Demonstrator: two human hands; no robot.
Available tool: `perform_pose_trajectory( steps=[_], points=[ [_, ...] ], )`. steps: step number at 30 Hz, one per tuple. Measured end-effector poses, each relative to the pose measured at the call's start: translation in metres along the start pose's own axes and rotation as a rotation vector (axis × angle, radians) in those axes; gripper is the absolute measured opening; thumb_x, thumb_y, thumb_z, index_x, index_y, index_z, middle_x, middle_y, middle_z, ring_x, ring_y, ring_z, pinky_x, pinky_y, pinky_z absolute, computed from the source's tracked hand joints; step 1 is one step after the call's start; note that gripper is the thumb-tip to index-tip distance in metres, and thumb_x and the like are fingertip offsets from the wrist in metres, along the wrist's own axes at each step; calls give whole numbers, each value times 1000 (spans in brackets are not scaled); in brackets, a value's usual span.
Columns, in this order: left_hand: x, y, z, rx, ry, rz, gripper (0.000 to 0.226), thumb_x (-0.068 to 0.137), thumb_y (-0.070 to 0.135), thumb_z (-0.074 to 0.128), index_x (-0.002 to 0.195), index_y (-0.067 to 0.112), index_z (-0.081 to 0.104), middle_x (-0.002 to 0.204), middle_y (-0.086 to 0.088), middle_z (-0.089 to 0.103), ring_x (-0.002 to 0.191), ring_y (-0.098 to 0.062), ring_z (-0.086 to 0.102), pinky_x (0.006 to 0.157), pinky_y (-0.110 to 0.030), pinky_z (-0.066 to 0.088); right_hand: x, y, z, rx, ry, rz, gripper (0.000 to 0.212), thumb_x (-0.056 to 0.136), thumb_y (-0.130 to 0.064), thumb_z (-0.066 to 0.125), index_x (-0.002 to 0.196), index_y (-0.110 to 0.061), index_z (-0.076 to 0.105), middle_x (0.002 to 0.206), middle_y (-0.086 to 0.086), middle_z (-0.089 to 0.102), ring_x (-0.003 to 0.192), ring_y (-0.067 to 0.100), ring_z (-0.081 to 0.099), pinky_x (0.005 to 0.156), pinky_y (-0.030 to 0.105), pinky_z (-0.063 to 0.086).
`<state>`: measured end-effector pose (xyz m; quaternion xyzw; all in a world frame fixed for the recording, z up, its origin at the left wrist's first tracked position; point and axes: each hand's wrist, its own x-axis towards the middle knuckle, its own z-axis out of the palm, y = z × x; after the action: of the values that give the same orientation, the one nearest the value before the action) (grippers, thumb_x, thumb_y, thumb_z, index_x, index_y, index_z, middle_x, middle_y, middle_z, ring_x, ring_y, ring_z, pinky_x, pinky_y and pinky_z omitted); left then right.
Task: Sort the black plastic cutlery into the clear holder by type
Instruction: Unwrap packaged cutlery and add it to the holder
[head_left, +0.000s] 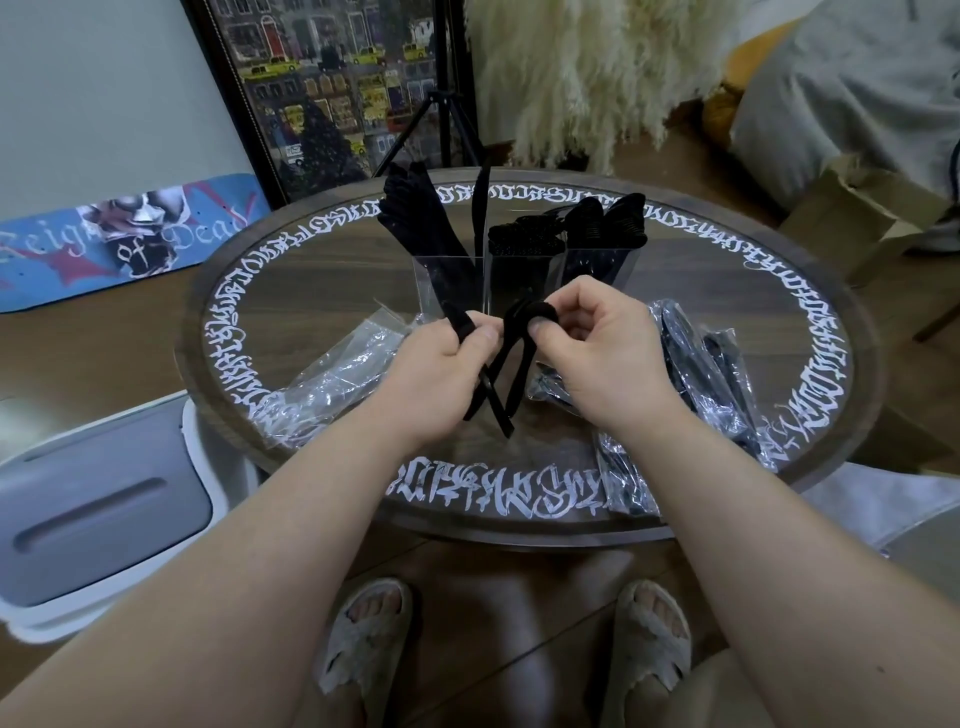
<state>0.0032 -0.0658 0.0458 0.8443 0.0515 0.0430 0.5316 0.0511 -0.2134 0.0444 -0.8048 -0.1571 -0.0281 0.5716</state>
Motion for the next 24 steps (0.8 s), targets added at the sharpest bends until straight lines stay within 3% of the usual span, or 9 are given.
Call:
perform_pose_trajectory(
  steps=[3, 7, 10, 12, 16, 18, 21, 24],
  points=[
    [-1, 2, -1, -64, 91, -85, 31, 98, 13, 39, 100, 25, 68, 77, 7, 57, 72, -8, 51, 62, -15, 41, -2, -3, -3, 14, 61, -16, 22, 85, -10, 67, 72, -26, 58, 70, -8, 62, 65, 8, 56, 67, 33, 53],
    [-11, 7, -9, 84, 189, 3, 23, 95, 11, 50, 105, 25, 65, 67, 5, 57, 53, 0, 48, 49, -9, 37, -10, -10, -6, -28, 146, -31, 20, 87, -9, 65, 81, -27, 60, 75, -11, 64, 69, 7, 58, 71, 26, 51],
    [-17, 12, -17, 192, 296, 72, 10, 88, 14, 63, 92, 23, 65, 73, 13, 61, 65, 2, 54, 60, -5, 38, -13, -16, -10, -62, 156, -41, 12, 88, -11, 63, 89, -23, 64, 78, -11, 65, 72, 6, 59, 71, 22, 51],
    [-18, 19, -24, 254, 323, 84, 2, 87, 17, 63, 85, 19, 63, 73, 9, 62, 68, -4, 55, 62, -12, 41, -13, -23, -13, -79, 168, -58, 11, 88, -12, 63, 87, -23, 64, 76, -12, 64, 70, 3, 58, 69, 18, 48],
    [-15, 41, -45, 331, 377, 135, 25, 94, 24, 52, 78, 6, 58, 70, -3, 59, 68, -18, 52, 62, -24, 37, -5, -42, -21, -109, 191, -92, 18, 89, -13, 63, 83, -29, 62, 72, -17, 62, 69, -2, 56, 65, 8, 41],
    [-5, 57, -59, 408, 454, 225, 26, 95, 24, 52, 83, 4, 63, 80, -7, 62, 74, -21, 53, 66, -30, 36, 1, -53, -26, -105, 205, -120, 20, 89, -11, 63, 83, -30, 62, 72, -19, 63, 70, -3, 57, 67, 8, 42],
    [16, 80, -78, 504, 536, 349, 15, 93, 20, 56, 96, 10, 66, 90, 2, 64, 81, -14, 54, 69, -23, 32, 14, -65, -32, -113, 220, -137, 22, 89, -11, 63, 82, -32, 62, 73, -22, 62, 73, -4, 59, 72, 11, 46],
    [35, 90, -86, 530, 533, 346, 13, 90, 20, 60, 103, 19, 59, 87, 9, 59, 81, -14, 55, 73, -27, 42, 25, -69, -35, -108, 233, -123, 24, 88, -11, 64, 81, -34, 62, 74, -22, 63, 76, 1, 61, 77, 19, 49]
  ],
)
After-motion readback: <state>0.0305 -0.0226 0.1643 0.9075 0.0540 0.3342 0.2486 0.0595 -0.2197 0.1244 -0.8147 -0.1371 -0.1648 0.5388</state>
